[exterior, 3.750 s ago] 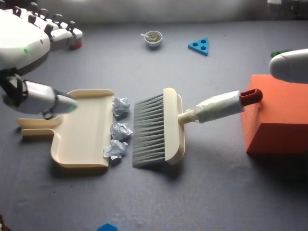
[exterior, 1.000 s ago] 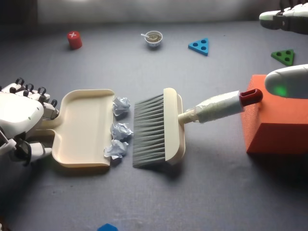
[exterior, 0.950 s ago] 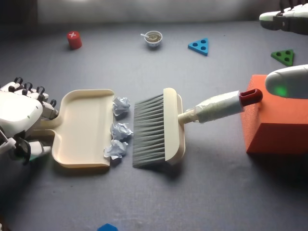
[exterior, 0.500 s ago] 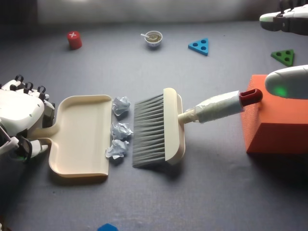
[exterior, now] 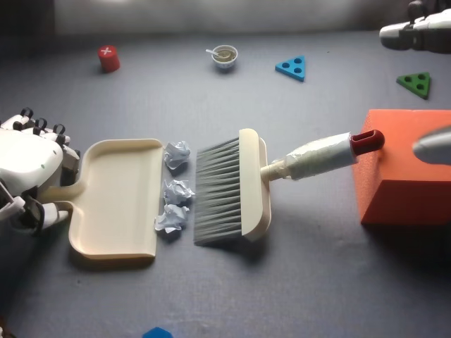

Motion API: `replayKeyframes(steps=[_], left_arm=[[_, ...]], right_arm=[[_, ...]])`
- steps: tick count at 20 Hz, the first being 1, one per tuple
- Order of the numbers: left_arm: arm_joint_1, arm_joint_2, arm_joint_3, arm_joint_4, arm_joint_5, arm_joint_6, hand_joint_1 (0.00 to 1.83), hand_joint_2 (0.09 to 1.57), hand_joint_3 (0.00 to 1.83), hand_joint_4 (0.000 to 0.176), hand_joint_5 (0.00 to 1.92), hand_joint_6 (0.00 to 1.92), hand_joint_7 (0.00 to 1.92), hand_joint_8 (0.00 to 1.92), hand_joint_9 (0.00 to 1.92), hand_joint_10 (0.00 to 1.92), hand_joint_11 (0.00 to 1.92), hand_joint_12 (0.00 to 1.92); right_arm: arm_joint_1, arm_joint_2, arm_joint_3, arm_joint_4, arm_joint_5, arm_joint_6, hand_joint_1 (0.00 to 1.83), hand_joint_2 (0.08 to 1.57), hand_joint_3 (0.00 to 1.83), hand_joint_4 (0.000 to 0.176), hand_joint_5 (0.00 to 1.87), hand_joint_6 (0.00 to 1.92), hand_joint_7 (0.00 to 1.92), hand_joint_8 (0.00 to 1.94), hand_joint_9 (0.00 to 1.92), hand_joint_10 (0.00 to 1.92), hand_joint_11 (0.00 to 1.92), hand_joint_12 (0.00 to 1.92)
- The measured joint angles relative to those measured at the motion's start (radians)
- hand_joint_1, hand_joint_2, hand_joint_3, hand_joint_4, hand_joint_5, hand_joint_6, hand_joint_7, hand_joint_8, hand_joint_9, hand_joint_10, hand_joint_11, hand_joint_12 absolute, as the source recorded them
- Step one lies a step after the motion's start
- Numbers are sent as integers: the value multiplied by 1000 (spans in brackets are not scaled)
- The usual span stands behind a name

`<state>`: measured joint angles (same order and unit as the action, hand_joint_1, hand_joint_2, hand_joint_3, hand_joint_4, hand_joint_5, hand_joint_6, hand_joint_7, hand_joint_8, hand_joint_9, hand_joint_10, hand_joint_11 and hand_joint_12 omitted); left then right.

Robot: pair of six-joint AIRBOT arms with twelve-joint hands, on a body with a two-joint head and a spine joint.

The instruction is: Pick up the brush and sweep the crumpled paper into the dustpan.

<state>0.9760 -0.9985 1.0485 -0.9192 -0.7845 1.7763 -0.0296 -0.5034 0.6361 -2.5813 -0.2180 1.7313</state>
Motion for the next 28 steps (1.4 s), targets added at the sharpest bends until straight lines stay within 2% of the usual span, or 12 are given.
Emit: replayKeyframes(steps=[4, 5, 8, 10, 11, 17, 18, 19, 21, 22, 23, 28], left_arm=[[-39, 23, 6, 0, 61, 13, 966, 1207, 1, 108, 806, 1249, 382, 1, 325, 1, 0, 697], [-48, 30, 7, 8, 73, 19, 986, 1205, 0, 72, 813, 1240, 380, 1, 319, 3, 0, 687], [-81, 46, 6, 6, 104, 37, 985, 1208, 2, 68, 807, 1249, 352, 3, 299, 3, 0, 650], [-97, 46, 6, 7, 120, 47, 982, 1206, 0, 82, 811, 1242, 347, 2, 293, 2, 0, 645], [-101, 46, 6, 6, 125, 52, 955, 1213, 1, 122, 794, 1265, 348, 1, 296, 1, 0, 655], [-119, 10, 24, -4, 148, 60, 1013, 1192, 0, 38, 837, 1204, 344, 4, 292, 3, 0, 642], [-125, 7, 24, -5, 153, 60, 965, 1214, 3, 95, 793, 1268, 332, 3, 283, 1, 0, 619], [-127, 5, 24, -3, 154, 60, 968, 1209, 2, 99, 801, 1257, 352, 3, 303, 3, 0, 672], [-134, 4, 30, -10, 164, 60, 987, 1192, 0, 97, 836, 1204, 382, 7, 324, 6, 12, 701], [-137, 4, 39, -10, 165, 60, 1002, 1194, 0, 60, 834, 1208, 367, 2, 312, 2, 2, 695], [-140, 4, 47, -11, 164, 60, 993, 1193, 0, 81, 834, 1207, 369, 2, 314, 3, 0, 701], [-175, 4, 68, 7, 194, 61, 998, 1198, 1, 61, 825, 1221, 367, 2, 320, 4, 0, 695]], right_arm=[[-1, 1, -12, 0, -12, -30, 1089, 971, 0, 0, 211, 2, 203, 0, 226, 0, 298, 1], [-8, 1, -18, 0, -19, -56, 1117, 965, 0, 0, 205, 0, 198, 0, 222, 0, 300, 3], [-41, 3, -63, 26, -69, -216, 1132, 972, 0, 0, 215, 5, 188, 0, 202, 0, 277, 1], [-58, -8, -101, 180, -148, -418, 1088, 969, 0, 0, 189, 0, 189, 2, 206, 3, 289, 8], [-68, -16, -113, 233, -202, -493, 1098, 965, 0, 0, 188, 1, 183, 0, 200, 0, 280, 4], [-184, -83, -138, 376, -503, -610, 1096, 954, 0, 0, 202, 6, 220, 10, 233, 9, 282, 6], [-201, -99, -138, 374, -529, -610, 1097, 950, 0, 0, 209, 8, 216, 7, 227, 6, 272, 1], [-225, -119, -138, 351, -557, -610, 1097, 952, 0, 0, 220, 12, 217, 6, 224, 4, 263, 0], [-262, -146, -141, 309, -586, -610, 1072, 958, 0, 0, 217, 7, 196, 4, 207, 2, 253, 2], [-290, -166, -143, 280, -612, -610, 1089, 956, 0, 0, 229, 10, 196, 4, 209, 3, 253, 2], [-321, -190, -143, 248, -637, -610, 1096, 954, 0, 0, 229, 9, 195, 3, 208, 3, 258, 4], [-375, -256, -149, 187, -755, -609, 1096, 950, 0, 0, 199, 1, 186, 0, 208, 1, 269, 9]])
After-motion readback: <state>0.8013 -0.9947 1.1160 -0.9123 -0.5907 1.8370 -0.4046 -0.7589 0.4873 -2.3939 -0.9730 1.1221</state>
